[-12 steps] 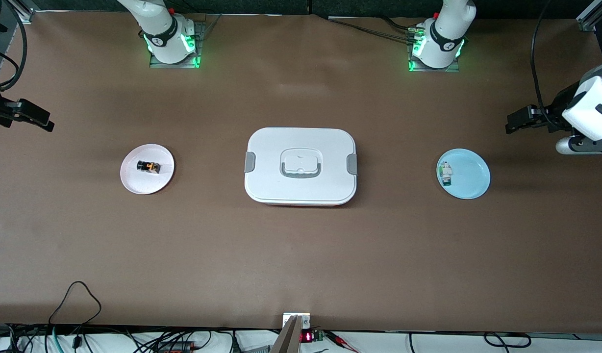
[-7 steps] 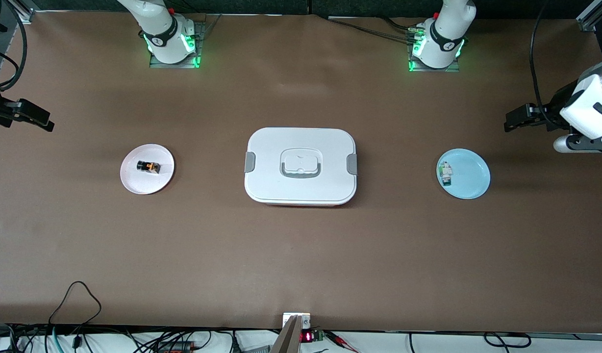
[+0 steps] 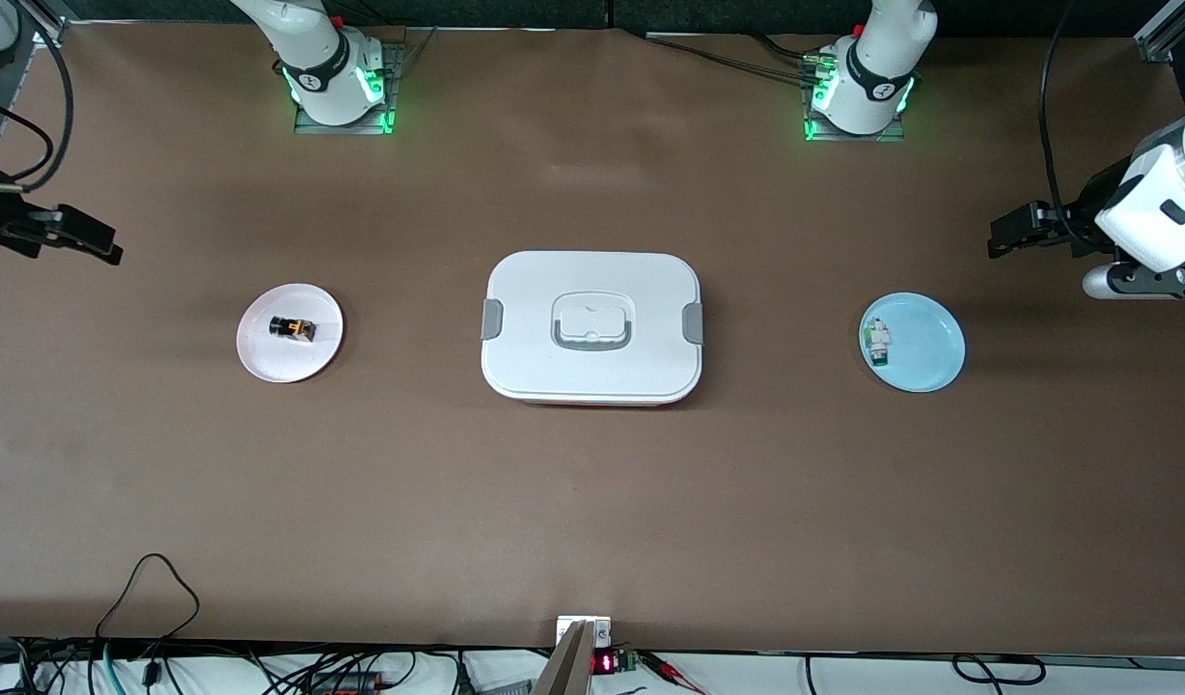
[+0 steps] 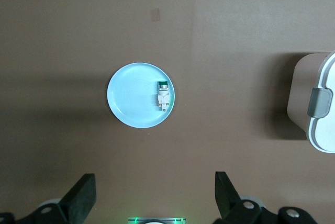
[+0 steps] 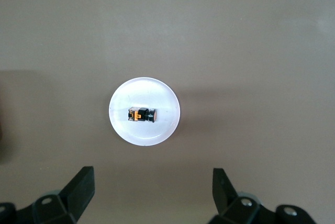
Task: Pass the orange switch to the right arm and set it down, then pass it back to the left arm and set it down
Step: 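Move the right gripper back down over the white plate, then grasp the orange switch on the white plate with the right gripper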
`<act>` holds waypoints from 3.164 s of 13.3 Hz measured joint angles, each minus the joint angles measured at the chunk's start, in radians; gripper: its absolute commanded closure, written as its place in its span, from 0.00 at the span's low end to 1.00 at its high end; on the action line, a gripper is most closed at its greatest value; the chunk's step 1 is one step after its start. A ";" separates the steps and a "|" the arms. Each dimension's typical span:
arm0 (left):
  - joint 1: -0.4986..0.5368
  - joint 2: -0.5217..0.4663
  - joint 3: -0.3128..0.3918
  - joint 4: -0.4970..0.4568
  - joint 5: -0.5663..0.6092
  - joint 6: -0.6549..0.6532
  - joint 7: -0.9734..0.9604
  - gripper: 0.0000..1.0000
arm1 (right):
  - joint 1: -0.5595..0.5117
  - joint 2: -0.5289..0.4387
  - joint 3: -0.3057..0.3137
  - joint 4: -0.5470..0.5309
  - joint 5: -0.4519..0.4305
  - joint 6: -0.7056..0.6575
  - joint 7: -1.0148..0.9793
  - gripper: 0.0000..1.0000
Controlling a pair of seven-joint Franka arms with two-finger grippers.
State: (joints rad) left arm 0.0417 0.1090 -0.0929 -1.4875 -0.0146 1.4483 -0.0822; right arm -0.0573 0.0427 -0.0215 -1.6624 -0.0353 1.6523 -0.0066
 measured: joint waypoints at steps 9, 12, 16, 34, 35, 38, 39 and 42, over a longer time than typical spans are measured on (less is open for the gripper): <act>0.000 0.000 0.000 0.000 0.000 0.000 0.000 0.00 | 0.033 0.132 0.000 -0.001 -0.003 0.020 0.001 0.00; 0.000 0.000 -0.001 0.000 0.000 -0.001 0.000 0.00 | 0.033 0.202 0.000 -0.001 -0.003 0.087 0.001 0.00; 0.000 0.000 -0.001 0.000 0.000 -0.001 0.000 0.00 | 0.035 0.243 0.000 -0.065 -0.003 0.147 0.004 0.00; 0.000 0.000 -0.002 0.001 0.000 -0.001 0.000 0.00 | 0.090 0.319 -0.002 -0.484 -0.003 0.680 0.124 0.00; 0.000 0.000 -0.002 0.001 0.000 -0.001 0.000 0.00 | 0.090 0.321 -0.002 -0.484 -0.003 0.680 0.124 0.00; 0.000 0.000 -0.002 0.001 0.000 -0.001 0.000 0.00 | 0.088 0.337 -0.005 -0.485 -0.003 0.700 0.124 0.00; 0.000 0.000 -0.002 0.001 0.000 -0.001 0.000 0.00 | 0.086 0.346 -0.006 -0.485 -0.003 0.707 0.124 0.00; 0.000 0.000 -0.002 0.001 0.000 -0.001 0.000 0.00 | 0.085 0.360 -0.008 -0.485 -0.003 0.717 0.124 0.00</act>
State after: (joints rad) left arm 0.0417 0.1089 -0.0953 -1.4866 -0.0146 1.4472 -0.0822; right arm 0.0281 0.4031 -0.0295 -2.1476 -0.0383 2.3692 0.1176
